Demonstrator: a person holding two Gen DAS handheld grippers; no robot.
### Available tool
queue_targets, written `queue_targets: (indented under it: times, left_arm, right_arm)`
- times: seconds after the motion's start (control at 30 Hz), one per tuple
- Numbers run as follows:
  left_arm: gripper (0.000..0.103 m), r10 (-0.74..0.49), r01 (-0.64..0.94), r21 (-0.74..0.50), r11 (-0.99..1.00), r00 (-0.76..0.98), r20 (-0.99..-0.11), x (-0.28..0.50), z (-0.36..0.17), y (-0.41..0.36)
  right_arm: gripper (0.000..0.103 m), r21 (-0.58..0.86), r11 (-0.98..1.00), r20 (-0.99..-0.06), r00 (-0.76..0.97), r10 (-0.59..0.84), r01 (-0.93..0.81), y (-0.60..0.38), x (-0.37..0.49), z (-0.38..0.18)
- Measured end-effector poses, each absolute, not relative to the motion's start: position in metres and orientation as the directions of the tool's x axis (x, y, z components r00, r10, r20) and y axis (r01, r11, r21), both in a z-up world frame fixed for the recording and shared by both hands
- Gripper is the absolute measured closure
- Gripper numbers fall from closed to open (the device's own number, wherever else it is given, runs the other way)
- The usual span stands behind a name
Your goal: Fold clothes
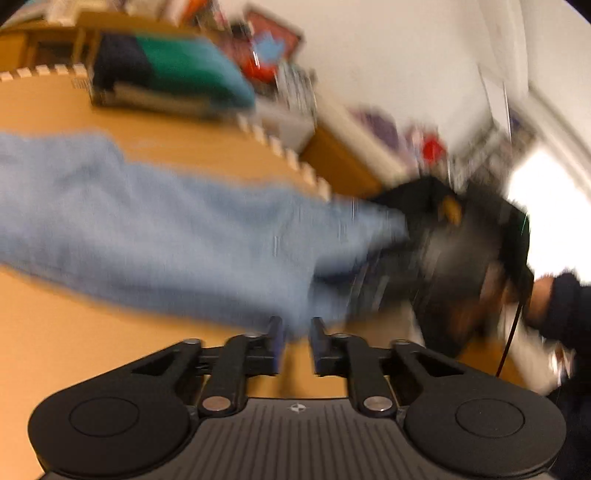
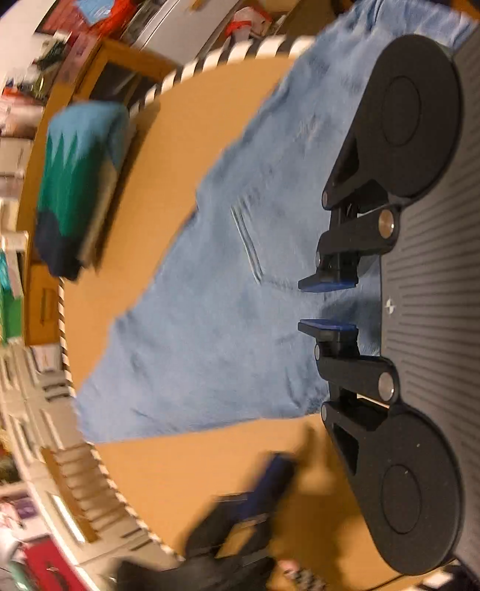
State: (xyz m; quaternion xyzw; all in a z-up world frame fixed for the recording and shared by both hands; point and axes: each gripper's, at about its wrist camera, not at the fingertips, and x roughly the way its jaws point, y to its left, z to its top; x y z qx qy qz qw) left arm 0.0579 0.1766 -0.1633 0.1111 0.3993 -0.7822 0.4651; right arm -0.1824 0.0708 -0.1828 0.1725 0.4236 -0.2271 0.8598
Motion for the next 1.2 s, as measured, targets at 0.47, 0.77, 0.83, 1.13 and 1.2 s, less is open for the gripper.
queue_targets:
  times: [0.47,0.77,0.83,1.13,1.2]
  left_arm:
    - [0.082,-0.563,0.905,-0.376,-0.196,-0.418,-0.712,0.003,-0.186,0.128]
    - [0.032,-0.677,0.945,-0.303,-0.12,-0.301,-0.671,-0.065,-0.158,0.114]
    - [0.035,-0.648,0.958,-0.275,-0.084,-0.263,-0.715,-0.081,-0.171,0.11]
    - [0.033,-0.676,0.971,-0.225,0.083,-0.112,-0.729,-0.1,-0.17,0.104]
    - [0.028,-0.711,0.959,-0.245,0.144,-0.072,-0.7,-0.095,-0.161,0.101]
  right_arm:
    - [0.092,0.066,0.838,-0.8,0.53,-0.28,0.541,0.086,-0.223,-0.168]
    - [0.066,-0.023,0.695,-0.783,0.419,-0.46,0.719,0.028,-0.292,-0.152]
    - [0.069,-0.005,0.699,-0.798,0.418,-0.433,0.715,0.021,-0.302,-0.163]
    - [0.065,0.071,0.807,-0.81,0.506,-0.296,0.586,0.001,-0.313,-0.153]
    - [0.058,0.064,0.835,-0.781,0.548,-0.299,0.546,-0.005,-0.308,-0.14]
